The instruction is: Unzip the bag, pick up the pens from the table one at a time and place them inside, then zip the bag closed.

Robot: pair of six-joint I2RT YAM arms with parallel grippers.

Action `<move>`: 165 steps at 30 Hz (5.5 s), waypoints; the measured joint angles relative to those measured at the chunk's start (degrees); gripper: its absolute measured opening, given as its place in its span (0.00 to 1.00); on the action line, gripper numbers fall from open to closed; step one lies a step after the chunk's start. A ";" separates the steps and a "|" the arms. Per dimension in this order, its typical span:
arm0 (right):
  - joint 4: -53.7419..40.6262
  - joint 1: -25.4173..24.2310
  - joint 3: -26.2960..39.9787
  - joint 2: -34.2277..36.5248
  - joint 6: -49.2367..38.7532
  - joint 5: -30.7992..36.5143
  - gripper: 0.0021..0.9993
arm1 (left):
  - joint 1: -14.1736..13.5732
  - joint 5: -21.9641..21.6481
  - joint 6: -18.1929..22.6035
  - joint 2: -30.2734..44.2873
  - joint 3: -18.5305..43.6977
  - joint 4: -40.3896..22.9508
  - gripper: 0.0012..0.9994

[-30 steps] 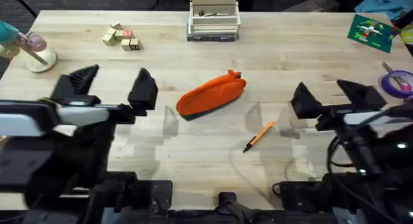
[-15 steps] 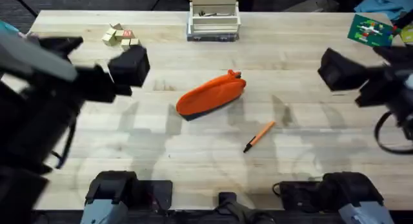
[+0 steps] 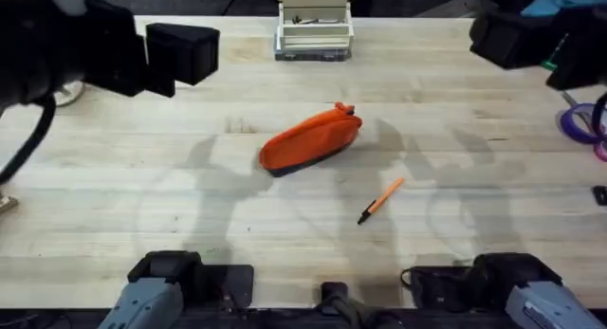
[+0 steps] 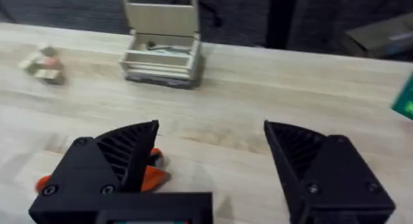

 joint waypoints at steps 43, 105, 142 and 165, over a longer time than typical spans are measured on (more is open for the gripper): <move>-1.57 0.00 1.48 1.32 0.02 -5.29 1.00 | 0.00 21.73 57.47 9.86 3.06 -26.70 1.00; -1.20 0.00 1.50 1.32 -0.01 -5.29 1.00 | -4.70 32.05 67.56 53.73 3.11 -22.58 0.26; -1.03 8.66 1.63 19.07 -0.48 -24.85 1.00 | -4.50 31.91 67.56 53.73 3.15 -22.25 0.04; -4.31 10.30 1.63 23.51 -0.39 -25.42 1.00 | -4.50 31.91 67.56 53.73 3.15 -22.27 0.04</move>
